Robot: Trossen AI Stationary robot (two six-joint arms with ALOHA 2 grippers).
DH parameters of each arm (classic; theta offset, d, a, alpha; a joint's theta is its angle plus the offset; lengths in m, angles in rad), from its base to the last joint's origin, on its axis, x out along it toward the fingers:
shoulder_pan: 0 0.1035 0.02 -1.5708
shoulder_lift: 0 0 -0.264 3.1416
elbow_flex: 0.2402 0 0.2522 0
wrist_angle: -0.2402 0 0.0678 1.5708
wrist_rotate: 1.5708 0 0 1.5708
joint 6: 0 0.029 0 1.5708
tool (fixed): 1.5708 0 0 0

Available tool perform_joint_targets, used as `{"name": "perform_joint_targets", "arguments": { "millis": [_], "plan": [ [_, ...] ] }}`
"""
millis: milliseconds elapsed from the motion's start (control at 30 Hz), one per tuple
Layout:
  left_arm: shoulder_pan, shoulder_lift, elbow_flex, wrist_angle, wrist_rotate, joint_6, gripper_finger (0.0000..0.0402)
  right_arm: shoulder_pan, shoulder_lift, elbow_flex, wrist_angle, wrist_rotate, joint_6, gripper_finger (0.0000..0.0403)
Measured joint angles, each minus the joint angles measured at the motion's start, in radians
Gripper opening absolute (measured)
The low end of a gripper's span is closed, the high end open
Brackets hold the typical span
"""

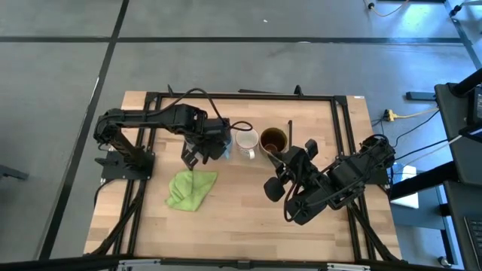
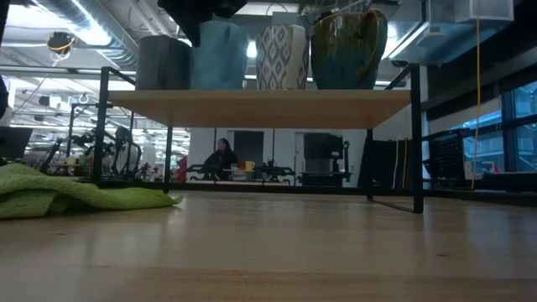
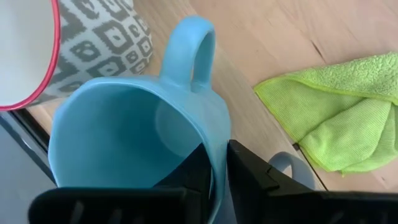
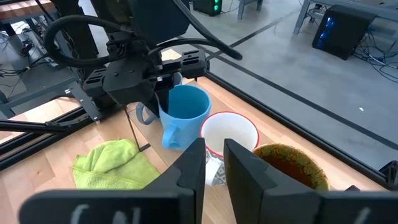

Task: Stack small to large cups/mugs on shelf
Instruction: Put the blue mug on the shelf

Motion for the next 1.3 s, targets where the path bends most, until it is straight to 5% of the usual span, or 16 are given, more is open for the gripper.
{"name": "perform_joint_targets", "arguments": {
  "millis": [1300],
  "plan": [
    [0.003, 0.0, 0.002, 0.0, -0.036, -0.003, 0.0064, 0.0, 0.0, 0.0, 0.0, 0.0, -0.006, 0.0061]
  ]
}}
